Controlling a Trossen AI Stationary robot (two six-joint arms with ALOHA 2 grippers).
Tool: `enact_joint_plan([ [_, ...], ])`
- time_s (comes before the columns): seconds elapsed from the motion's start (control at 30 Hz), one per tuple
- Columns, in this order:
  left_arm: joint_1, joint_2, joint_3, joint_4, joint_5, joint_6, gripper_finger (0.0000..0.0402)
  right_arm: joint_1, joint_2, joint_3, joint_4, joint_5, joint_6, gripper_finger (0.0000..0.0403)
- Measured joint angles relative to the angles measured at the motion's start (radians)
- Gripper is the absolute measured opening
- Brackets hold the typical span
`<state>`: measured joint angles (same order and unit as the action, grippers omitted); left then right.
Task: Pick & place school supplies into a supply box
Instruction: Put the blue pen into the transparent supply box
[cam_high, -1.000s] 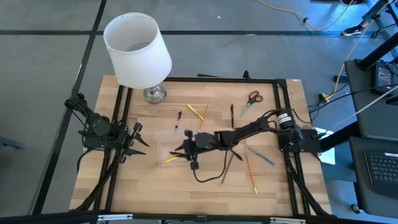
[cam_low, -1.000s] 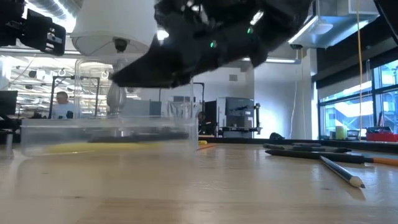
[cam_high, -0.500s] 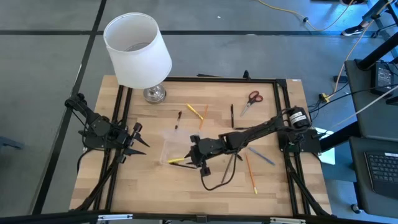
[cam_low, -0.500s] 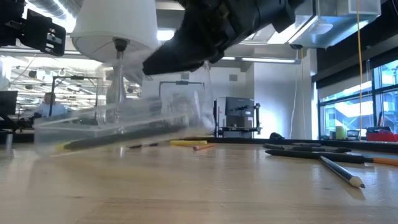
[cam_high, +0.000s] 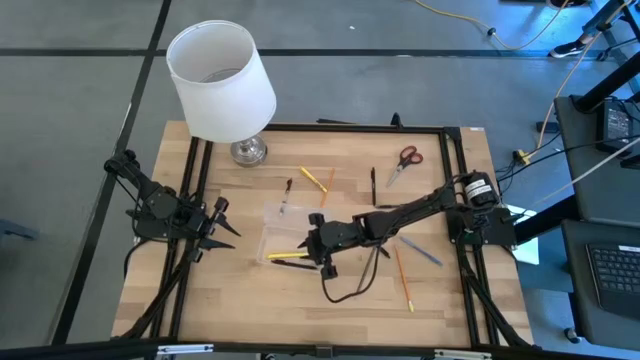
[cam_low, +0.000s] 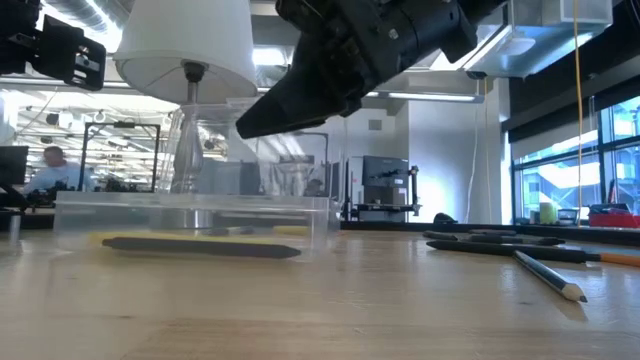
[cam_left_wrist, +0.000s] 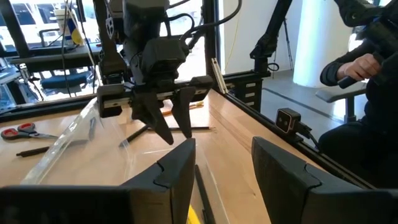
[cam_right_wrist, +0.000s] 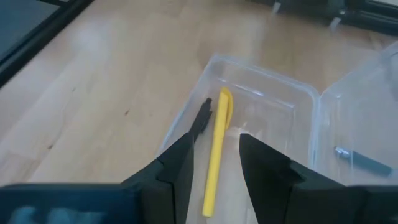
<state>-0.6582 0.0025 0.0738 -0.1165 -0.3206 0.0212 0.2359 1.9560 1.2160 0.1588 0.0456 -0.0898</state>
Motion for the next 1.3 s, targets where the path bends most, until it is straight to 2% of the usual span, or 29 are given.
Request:
enact_joint_plan([
  [0.4,0.0,0.0,0.0,0.0,0.0,0.0,0.0151,0.033,-0.001,0.0,0.039,-0.003,0.0,0.0133],
  [0.57,0.0,0.0,0.0,0.0,0.0,0.0,0.0152,0.07,-0.023,0.0,-0.023,-0.005,0.007,0.0133],
  [0.73,0.0,0.0,0.0,0.0,0.0,0.0,0.0154,0.11,-0.107,0.0,-0.258,-0.005,0.085,0.0133],
  [0.97,0.0,0.0,0.0,0.0,0.0,0.0,0.015,0.192,-0.2,0.002,-0.715,0.019,0.407,0.0133],
  [1.07,0.0,0.0,0.0,0.0,0.0,0.0,0.0152,0.262,-0.212,0.001,-0.883,0.113,0.513,0.0133],
  [1.3,0.0,0.0,0.0,-0.001,-0.001,0.001,0.0154,0.44,-0.28,0.0,-1.15,0.538,0.785,0.0133],
])
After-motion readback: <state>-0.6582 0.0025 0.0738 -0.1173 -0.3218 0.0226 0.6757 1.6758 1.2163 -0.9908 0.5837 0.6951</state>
